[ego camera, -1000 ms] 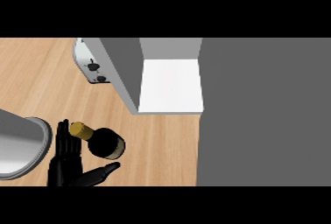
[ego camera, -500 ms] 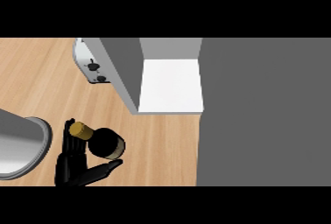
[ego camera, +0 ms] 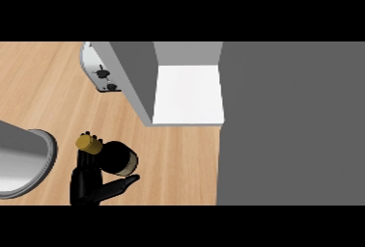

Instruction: Pick up the wine, place it into the cabinet and close the cabinet

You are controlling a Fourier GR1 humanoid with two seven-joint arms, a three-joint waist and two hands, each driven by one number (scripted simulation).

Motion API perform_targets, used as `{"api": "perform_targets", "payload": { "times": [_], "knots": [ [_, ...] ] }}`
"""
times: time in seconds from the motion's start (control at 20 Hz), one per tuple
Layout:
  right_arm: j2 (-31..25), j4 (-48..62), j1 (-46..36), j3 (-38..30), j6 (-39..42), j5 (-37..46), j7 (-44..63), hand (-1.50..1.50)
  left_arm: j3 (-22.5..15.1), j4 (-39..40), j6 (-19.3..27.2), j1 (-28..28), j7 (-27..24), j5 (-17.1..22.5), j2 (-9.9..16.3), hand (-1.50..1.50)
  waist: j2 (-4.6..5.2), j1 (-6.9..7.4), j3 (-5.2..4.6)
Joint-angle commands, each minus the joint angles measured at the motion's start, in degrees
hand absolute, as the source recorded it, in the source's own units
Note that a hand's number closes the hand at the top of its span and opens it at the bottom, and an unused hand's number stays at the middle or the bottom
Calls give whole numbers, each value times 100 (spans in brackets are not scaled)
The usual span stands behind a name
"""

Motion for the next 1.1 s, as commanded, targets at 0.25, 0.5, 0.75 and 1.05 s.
{"api": "perform_targets", "payload": {
  "times": [0.25,0.5,0.75,1.05],
  "knots": [
    [65,-890,251,259,-125,-35,326,-150,316,722,-326,-419,-381,199,-41,-150,3,15,0],
    [92,-690,91,132,-205,-170,277,-150,215,1432,-532,-921,-819,503,-111,150,7,-1,-2],
    [-76,-837,-88,36,-249,-331,578,-150,149,1211,-1198,-651,-610,282,211,150,-1,17,0],
    [165,-1002,445,364,-191,-74,261,-150,-154,1176,-531,-708,-945,-545,312,150,-21,-19,6]
  ]
}}
